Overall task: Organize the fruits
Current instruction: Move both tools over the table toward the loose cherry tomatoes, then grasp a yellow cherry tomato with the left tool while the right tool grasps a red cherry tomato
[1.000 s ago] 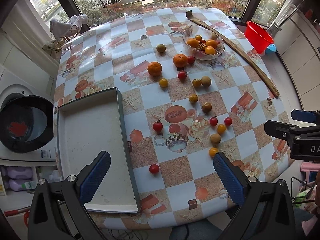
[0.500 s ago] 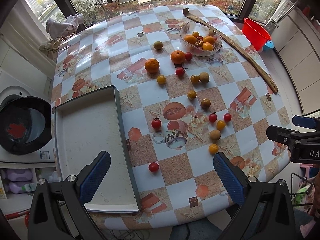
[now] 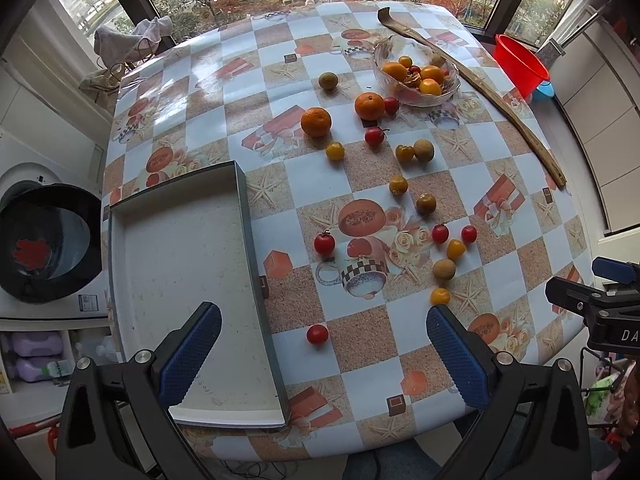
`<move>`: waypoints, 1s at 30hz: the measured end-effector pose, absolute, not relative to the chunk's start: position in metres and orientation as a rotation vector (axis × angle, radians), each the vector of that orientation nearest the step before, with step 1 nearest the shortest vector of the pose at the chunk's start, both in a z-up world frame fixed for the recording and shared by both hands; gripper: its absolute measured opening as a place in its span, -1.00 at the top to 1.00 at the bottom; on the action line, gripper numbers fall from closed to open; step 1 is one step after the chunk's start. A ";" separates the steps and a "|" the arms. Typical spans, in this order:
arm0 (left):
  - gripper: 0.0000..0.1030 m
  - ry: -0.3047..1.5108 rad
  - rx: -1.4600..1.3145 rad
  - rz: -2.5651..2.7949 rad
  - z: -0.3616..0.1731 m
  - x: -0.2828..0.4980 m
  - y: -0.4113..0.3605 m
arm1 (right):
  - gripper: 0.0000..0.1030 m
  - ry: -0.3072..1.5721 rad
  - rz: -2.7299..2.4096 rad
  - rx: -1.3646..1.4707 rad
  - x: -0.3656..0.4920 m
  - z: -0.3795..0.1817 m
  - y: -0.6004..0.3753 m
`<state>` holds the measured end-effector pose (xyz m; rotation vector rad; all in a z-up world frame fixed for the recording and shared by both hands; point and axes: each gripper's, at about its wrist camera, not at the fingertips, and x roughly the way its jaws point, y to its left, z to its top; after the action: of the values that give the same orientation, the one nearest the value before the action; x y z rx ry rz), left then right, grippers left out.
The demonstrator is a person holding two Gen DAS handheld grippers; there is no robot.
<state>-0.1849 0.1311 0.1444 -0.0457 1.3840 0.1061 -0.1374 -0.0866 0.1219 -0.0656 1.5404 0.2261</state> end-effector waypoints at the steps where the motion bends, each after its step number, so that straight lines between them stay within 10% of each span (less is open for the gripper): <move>1: -1.00 1.386 -0.044 0.104 0.143 -0.184 0.131 | -1.00 1.543 0.222 -0.063 -0.138 0.121 -0.088; 30: -1.00 1.338 -0.073 0.120 0.067 -0.093 0.144 | -1.00 1.494 0.236 -0.095 -0.106 0.056 -0.083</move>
<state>-0.0934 0.1437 0.0665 -0.0727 1.3385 0.1205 -0.1064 -0.0828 0.0563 -0.0955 1.4935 0.2362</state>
